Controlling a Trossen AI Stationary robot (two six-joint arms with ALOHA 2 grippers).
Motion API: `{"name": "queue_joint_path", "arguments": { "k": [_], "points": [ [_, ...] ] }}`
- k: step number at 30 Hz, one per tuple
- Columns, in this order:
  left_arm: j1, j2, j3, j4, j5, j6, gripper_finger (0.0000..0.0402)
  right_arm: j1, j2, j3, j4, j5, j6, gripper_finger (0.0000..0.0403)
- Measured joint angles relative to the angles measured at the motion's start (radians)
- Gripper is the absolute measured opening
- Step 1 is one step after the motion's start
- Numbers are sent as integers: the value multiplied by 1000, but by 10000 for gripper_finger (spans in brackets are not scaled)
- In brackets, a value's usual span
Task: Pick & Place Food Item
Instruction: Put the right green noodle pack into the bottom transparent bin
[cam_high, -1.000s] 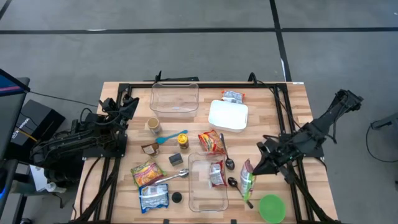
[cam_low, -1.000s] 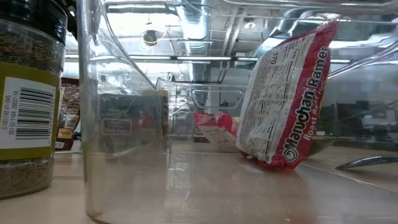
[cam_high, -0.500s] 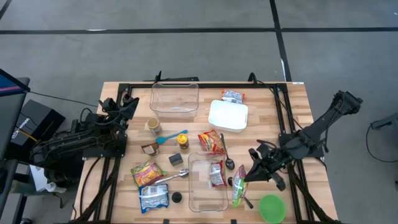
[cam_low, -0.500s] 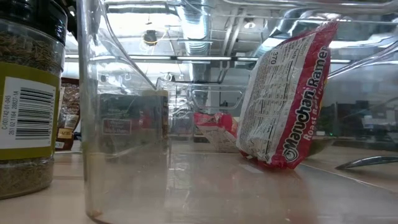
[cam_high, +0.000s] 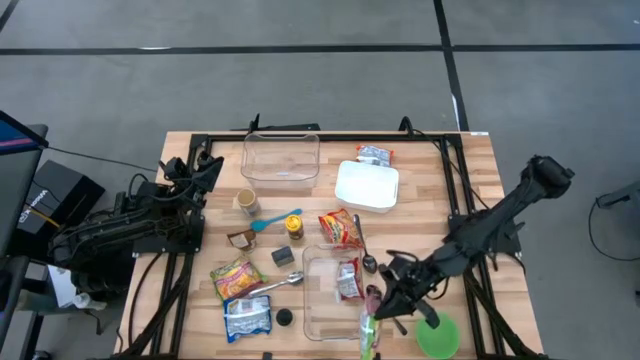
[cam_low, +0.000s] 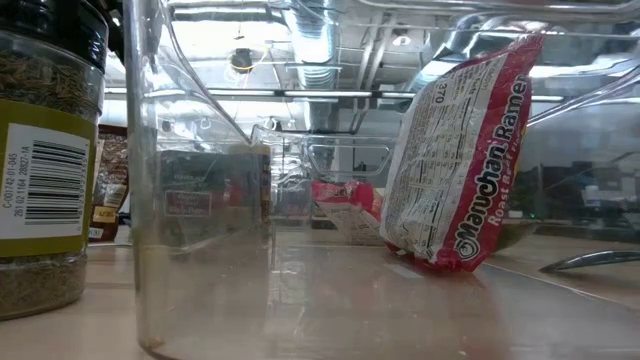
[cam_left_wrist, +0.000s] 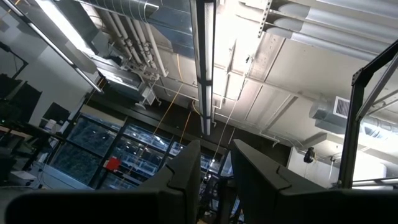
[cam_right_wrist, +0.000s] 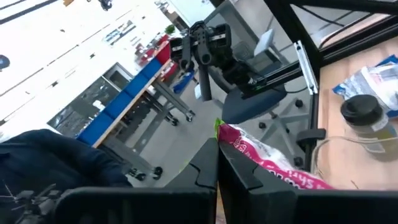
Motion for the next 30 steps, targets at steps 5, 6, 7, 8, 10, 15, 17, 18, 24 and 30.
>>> {"name": "queue_joint_path", "arguments": {
  "k": [5,6,7,8,10,15,17,18,24,30],
  "points": [
    [0,0,0,0,0,0,85,-21,71,0,30,-13,14,0],
    [0,0,0,0,0,0,85,-27,84,0,39,-15,23,0],
    [0,0,0,0,0,0,85,-33,94,0,43,-19,29,0],
    [0,0,0,0,0,0,85,-40,104,0,48,-25,34,0],
    [0,0,0,0,0,0,85,-54,117,0,70,-45,49,0],
    [0,0,0,0,0,0,85,-80,139,0,112,-87,63,0],
    [0,0,0,0,0,0,85,-82,142,0,108,-98,68,0],
    [0,0,0,0,0,0,85,-82,151,1,117,-100,76,0],
    [0,0,0,0,0,0,85,-77,179,2,97,-114,87,0],
    [0,0,0,0,0,0,85,-79,228,0,97,-123,127,0]
  ]
}}
